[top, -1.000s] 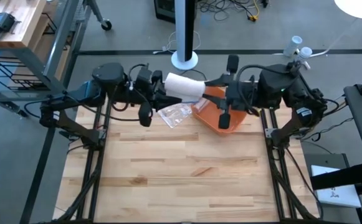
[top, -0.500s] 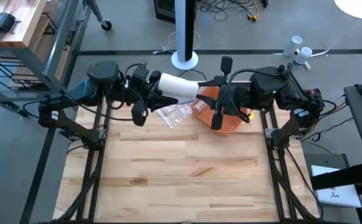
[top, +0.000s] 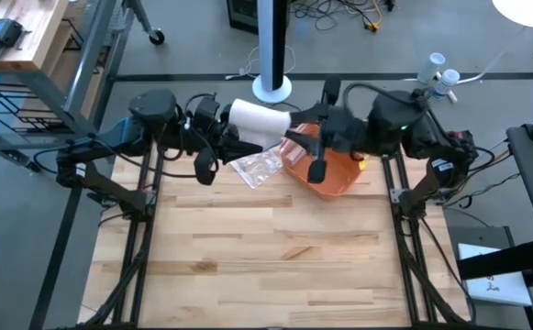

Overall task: Roll bandage
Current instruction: Roll the brown bandage

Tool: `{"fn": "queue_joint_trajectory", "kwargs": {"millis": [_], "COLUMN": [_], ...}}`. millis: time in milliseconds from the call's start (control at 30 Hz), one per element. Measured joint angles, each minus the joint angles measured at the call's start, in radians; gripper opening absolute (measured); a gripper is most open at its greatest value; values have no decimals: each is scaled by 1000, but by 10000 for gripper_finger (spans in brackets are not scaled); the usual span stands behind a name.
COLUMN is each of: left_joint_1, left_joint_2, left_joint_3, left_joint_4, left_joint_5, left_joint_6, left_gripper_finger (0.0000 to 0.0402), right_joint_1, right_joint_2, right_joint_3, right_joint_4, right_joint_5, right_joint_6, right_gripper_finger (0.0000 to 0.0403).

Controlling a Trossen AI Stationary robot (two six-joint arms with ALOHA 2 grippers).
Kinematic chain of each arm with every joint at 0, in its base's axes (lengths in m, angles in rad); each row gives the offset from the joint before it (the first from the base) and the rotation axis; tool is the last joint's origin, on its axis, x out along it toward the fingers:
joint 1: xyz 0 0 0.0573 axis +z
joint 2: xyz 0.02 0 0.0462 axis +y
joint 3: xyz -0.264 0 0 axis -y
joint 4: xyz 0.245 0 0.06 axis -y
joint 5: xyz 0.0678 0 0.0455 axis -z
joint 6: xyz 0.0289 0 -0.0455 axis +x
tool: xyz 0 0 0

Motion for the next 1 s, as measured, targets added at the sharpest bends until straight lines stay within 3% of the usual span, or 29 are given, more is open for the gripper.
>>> {"fn": "queue_joint_trajectory", "kwargs": {"millis": [200,1000], "left_joint_1": [-1,-1], "left_joint_2": [-13,-41], "left_joint_3": [5,5], "left_joint_4": [-3,8], "left_joint_5": [13,-12], "left_joint_6": [-36,-44], "left_gripper_finger": [6,6], "right_joint_1": [0,0], "right_joint_2": [21,6], "right_joint_3": [0,-1], "right_joint_4": [-1,-9], "right_joint_5": [3,13], "right_joint_6": [-110,-148], "right_gripper_finger": [87,87]}}
